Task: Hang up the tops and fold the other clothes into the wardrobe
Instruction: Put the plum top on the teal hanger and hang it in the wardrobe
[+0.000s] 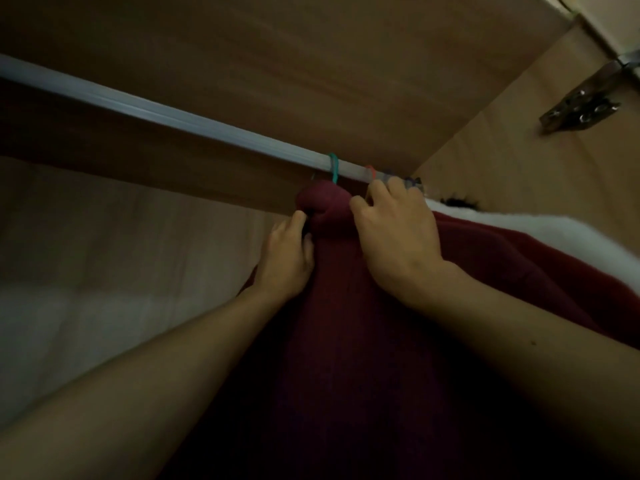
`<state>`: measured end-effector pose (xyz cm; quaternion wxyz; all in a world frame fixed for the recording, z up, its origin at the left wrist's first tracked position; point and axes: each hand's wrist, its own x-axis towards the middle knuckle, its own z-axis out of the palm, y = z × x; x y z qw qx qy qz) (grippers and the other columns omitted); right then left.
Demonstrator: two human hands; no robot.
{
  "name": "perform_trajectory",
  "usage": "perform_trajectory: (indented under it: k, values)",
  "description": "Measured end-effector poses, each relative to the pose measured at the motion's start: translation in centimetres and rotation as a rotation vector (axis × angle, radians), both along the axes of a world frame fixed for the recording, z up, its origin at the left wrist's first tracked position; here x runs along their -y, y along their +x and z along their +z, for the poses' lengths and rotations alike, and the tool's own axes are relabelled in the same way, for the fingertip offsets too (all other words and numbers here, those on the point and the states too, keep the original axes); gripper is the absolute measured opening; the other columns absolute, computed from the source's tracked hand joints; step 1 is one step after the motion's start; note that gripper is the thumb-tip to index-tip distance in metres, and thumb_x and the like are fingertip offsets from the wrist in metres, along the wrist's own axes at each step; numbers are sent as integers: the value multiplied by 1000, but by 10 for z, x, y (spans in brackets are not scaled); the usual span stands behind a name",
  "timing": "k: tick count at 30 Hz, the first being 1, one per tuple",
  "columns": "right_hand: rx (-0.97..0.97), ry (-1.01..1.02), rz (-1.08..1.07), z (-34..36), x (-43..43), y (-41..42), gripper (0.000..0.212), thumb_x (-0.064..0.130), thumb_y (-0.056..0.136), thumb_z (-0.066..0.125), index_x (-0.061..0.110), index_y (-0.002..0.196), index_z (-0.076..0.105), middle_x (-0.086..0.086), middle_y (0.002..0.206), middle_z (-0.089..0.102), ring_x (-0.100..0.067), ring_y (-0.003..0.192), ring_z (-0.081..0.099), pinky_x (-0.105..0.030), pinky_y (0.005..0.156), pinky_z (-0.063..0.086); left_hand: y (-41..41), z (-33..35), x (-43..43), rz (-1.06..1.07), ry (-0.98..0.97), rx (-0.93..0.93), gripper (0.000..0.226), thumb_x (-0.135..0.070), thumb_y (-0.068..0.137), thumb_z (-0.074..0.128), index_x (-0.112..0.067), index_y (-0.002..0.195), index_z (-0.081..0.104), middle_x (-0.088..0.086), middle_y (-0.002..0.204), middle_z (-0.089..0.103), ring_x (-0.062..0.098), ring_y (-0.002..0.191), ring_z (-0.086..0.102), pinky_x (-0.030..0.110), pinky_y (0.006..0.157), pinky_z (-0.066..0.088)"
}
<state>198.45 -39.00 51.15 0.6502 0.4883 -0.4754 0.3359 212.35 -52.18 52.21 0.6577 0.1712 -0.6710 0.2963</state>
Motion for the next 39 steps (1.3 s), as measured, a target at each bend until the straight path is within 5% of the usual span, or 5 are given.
perform_trajectory:
  k: [3,7,24,32,39]
  values:
    - [-61,151,-150,-19,6,-2,73,48,99,41,15,157,12,-18,162,9,-38,148,9,-50,119,12,-5,-8,0,-97,157,-22,43,-22,102,45,-19,144,46,10,137,58,31,125,52,38,104,39]
    - [-80,238,-265,-39,16,-5,82,64,96,25,18,157,-5,-16,160,-27,-35,147,-26,-55,119,-14,-9,-30,11,-47,487,66,73,-63,98,33,-46,154,-9,3,168,-3,29,154,-4,53,123,7]
    - [8,342,-501,-52,-13,-55,84,70,93,13,18,158,2,-14,163,-18,-31,149,-22,-50,119,-13,-82,-54,19,-366,694,151,86,-71,90,45,-50,152,-12,2,167,-10,26,154,-6,51,124,6]
    - [98,476,-421,-145,-31,-26,89,80,84,6,29,156,-10,-13,164,-16,-37,148,-21,-58,117,-14,-11,-174,19,16,798,92,84,-88,81,17,-54,148,-18,0,166,-15,31,152,-17,66,115,-8]
    - [105,576,-436,-186,-13,0,96,85,79,13,32,154,-14,-14,161,-24,-39,148,-20,-61,116,-13,18,-259,35,64,883,52,89,-91,77,18,-53,148,-19,4,164,-25,33,149,-24,73,113,-2]
